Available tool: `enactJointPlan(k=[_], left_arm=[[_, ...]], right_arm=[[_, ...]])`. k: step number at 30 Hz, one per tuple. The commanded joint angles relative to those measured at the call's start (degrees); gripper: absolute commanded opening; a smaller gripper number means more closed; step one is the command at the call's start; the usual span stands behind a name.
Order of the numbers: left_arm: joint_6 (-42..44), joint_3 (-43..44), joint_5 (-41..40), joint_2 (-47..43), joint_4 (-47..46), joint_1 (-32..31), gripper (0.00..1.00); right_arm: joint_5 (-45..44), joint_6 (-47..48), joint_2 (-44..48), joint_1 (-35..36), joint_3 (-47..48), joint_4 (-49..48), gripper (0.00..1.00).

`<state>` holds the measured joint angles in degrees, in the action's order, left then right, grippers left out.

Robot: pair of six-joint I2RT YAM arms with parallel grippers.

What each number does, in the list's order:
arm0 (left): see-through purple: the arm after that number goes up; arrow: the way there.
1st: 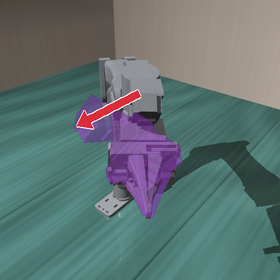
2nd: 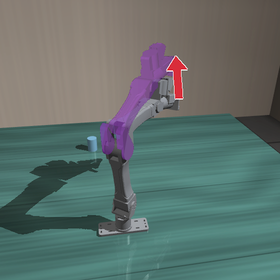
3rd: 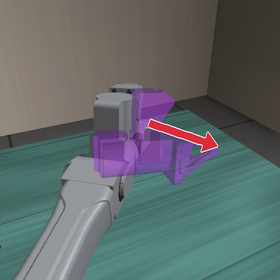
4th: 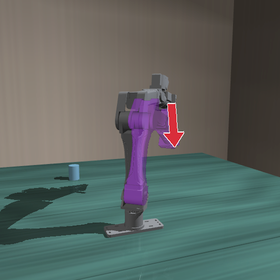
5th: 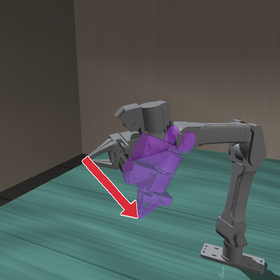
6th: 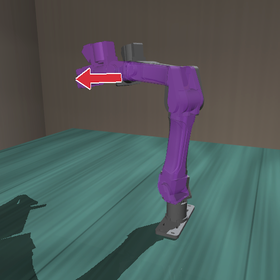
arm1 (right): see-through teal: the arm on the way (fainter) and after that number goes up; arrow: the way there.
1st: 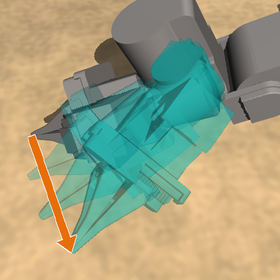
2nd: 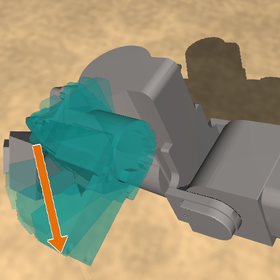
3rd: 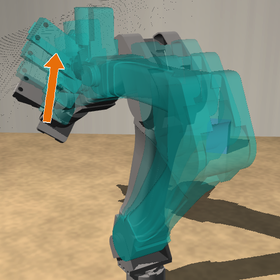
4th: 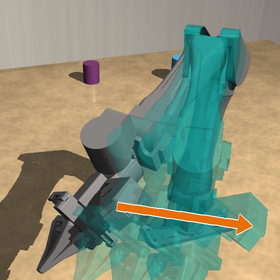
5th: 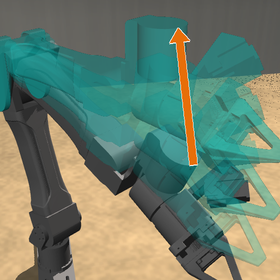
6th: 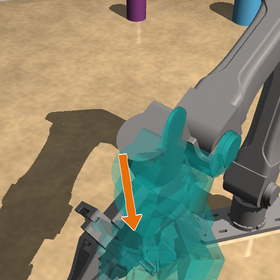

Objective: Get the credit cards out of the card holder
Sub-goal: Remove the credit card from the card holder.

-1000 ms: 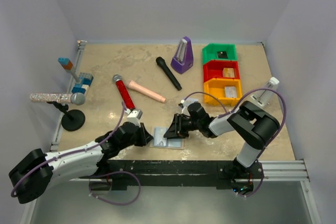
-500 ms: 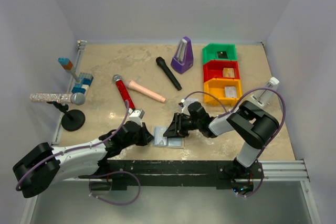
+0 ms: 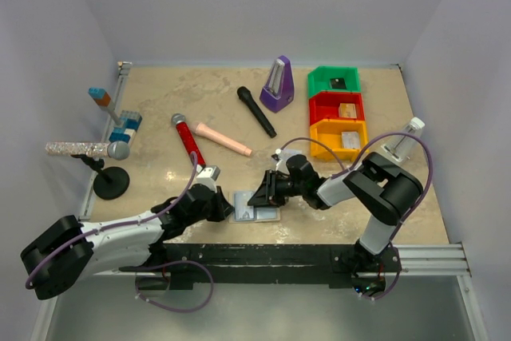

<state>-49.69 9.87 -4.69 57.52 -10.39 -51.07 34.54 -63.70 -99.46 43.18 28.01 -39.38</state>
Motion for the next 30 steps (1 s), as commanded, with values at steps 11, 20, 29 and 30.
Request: enactJointPlan(k=[11, 20, 29, 30], left_arm=[[0.74, -0.55, 1.00, -0.39, -1.47, -0.17, 0.09], [0.65, -0.20, 1.87, 0.49, -2.70, -0.17, 0.09], [0.21, -0.03, 2.75, 1.02, -4.02, -0.26, 0.09], [0.21, -0.02, 2.84, 1.02, -4.11, -0.35, 0.09]], right_arm=[[4.48, -1.42, -1.53, 0.33, 1.61, -7.56, 0.33], [5.36, -0.20, -1.53, 0.42, 3.10, -3.61, 0.36], [5.36, 1.47, -1.35, 1.21, 4.86, 0.70, 0.39], [5.27, 1.65, -1.44, 1.38, 5.04, 1.14, 0.39]])
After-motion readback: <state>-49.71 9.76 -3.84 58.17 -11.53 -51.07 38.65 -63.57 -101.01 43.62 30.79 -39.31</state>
